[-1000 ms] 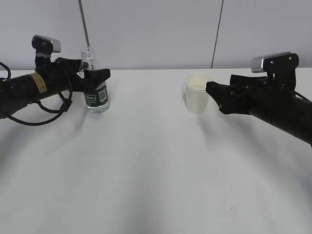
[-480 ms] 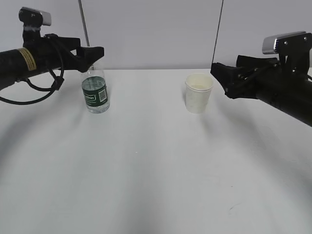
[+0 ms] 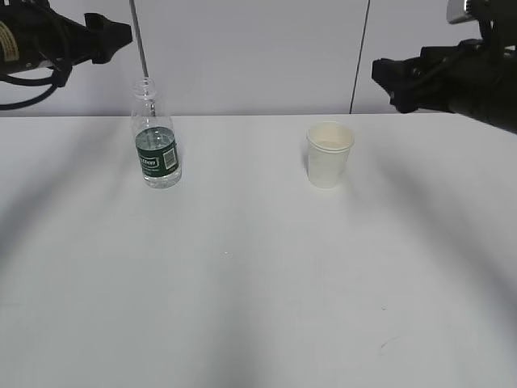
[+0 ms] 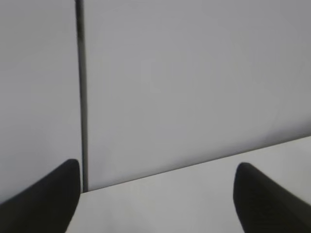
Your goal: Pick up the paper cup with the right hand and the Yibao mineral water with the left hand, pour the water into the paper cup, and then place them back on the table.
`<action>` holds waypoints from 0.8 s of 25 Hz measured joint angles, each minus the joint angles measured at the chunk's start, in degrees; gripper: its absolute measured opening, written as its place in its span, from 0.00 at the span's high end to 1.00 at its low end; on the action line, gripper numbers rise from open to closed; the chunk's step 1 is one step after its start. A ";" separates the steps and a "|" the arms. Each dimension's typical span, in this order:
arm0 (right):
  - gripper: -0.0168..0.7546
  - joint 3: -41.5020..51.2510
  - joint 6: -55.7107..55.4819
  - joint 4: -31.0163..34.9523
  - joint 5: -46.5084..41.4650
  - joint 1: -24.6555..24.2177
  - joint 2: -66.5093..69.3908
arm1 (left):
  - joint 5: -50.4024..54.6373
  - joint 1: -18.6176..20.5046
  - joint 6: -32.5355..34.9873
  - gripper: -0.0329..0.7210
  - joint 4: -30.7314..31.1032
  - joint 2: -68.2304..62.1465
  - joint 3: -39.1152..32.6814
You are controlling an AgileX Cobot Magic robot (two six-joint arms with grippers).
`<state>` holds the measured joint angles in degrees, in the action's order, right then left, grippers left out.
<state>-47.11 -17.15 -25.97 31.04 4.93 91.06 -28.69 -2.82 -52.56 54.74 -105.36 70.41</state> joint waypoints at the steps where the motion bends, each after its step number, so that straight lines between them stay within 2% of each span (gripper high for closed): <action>1: 0.21 -0.80 -0.39 0.00 -1.16 0.00 -0.69 | 1.86 0.00 -0.88 0.18 -0.04 1.04 -0.07; 4: 0.21 -2.60 -1.01 0.00 -3.90 0.00 -1.90 | 7.23 -0.07 -2.37 0.19 -0.27 3.48 -0.07; 7: 0.21 -3.24 -1.50 -0.11 -4.67 0.00 -2.33 | 17.51 -0.72 -3.54 0.20 -0.75 6.88 -0.15; 9: 0.21 -3.24 -2.10 -0.10 -5.18 0.00 -2.42 | 30.61 -3.04 -3.74 0.21 -1.23 9.73 -0.16; 13: 0.21 -3.24 -2.60 -0.10 -5.59 0.00 -2.55 | 45.70 -6.66 -3.58 0.22 -3.06 11.32 -0.16; 16: 0.21 -3.24 -3.43 -0.10 -5.70 0.00 -2.55 | 54.74 -8.63 -0.49 0.25 -8.50 11.60 -0.16; 20: 0.21 -3.24 -4.66 -0.10 -6.19 0.00 -2.55 | 60.09 -9.05 6.72 0.27 -17.71 11.77 -0.16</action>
<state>-50.35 -21.81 -26.08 24.85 4.93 88.51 31.40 -11.87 -45.84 37.03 -93.59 70.26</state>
